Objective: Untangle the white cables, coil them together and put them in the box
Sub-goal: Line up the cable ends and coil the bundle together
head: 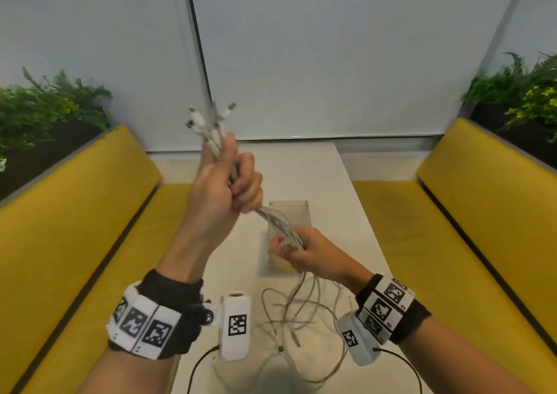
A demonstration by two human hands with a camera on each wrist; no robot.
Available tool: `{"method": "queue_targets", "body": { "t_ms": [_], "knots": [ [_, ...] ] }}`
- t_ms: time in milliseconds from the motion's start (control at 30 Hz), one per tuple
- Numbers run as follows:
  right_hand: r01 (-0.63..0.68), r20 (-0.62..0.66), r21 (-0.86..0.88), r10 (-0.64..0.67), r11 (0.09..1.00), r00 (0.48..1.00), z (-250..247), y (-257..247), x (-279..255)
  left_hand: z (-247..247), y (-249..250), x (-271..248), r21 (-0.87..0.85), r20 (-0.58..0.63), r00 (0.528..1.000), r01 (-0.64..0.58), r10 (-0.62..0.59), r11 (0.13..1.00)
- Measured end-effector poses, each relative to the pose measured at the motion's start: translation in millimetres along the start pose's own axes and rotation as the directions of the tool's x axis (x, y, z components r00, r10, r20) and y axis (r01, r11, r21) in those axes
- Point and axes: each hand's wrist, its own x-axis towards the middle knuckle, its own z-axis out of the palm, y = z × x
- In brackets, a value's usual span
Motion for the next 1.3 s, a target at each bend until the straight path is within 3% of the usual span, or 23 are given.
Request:
{"method": "queue_targets", "body": {
  "t_ms": [133, 333, 567, 867, 1067, 1300],
  "knots": [
    [-0.110, -0.027, -0.121, 0.108, 0.986, 0.994, -14, 33, -17, -6, 31, 3, 0.018, -0.078, 0.991, -0.112, 0.113, 0.994],
    [-0.258, -0.174, -0.296, 0.214, 0.919, 0.961, -36, 56, -24, -3, 31, 8, 0.008, -0.154, 0.980, -0.130, 0.130, 0.991],
    [-0.278, -0.205, -0.528, 0.197, 0.802, 0.959, -67, 72, -23, -15, 20, 18, -0.009, -0.256, 0.960, -0.121, 0.114, 0.993],
    [-0.214, -0.205, -0.626, 0.107, 0.750, 0.973, -101, 73, -18, -40, 13, 23, -0.061, -0.395, 0.912, -0.144, 0.108, 0.988],
    [-0.328, -0.251, -0.536, 0.224, 0.778, 0.942, -88, 101, -26, -48, -4, 30, -0.071, -0.374, 0.925, -0.100, 0.067, 0.992],
    [-0.449, -0.284, -0.577, 0.348, 0.682, 0.894, -93, 123, -41, -68, -1, 35, -0.087, -0.462, 0.884, -0.130, 0.076, 0.988]
  ]
}}
